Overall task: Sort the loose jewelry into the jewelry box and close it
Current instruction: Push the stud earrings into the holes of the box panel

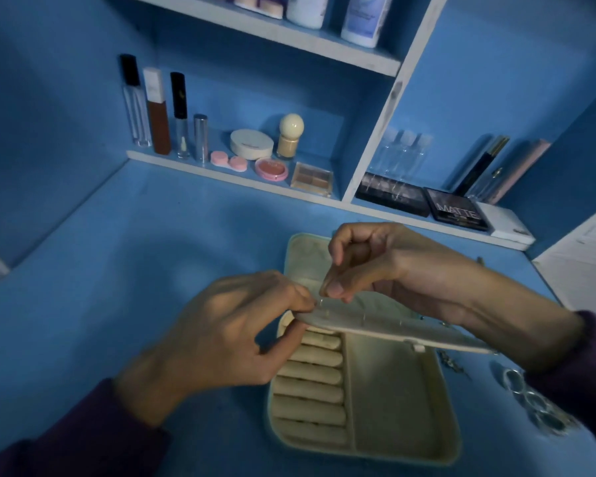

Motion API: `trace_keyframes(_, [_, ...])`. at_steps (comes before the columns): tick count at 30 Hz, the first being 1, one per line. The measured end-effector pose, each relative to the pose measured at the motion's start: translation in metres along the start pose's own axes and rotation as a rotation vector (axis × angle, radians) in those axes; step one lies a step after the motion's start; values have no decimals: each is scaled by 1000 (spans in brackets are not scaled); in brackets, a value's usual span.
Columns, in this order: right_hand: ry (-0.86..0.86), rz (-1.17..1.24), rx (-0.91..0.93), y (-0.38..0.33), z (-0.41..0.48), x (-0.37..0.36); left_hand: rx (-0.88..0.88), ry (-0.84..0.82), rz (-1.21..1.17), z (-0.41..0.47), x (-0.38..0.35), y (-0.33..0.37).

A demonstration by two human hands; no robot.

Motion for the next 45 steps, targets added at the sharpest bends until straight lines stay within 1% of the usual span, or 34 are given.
trace_keyframes(14, [-21, 92, -31, 9, 2, -5, -19, 7, -17, -1, 0, 0])
trace_keyframes(39, [-22, 100, -27, 10, -1, -5, -19, 19, -15, 0, 1, 1])
trace_keyframes(45, [-58, 62, -28, 6, -4, -6, -18, 18, -25, 1, 1, 1])
Point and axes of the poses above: each hand's wrist, its own z-axis towards the middle knuckle, its own x-axis out of the back of the hand, y = z × x, the point moved 2 cm from there along z, towards the middle knuckle, and after that the axes turned 1 degree about z, right-handed, at the moved point
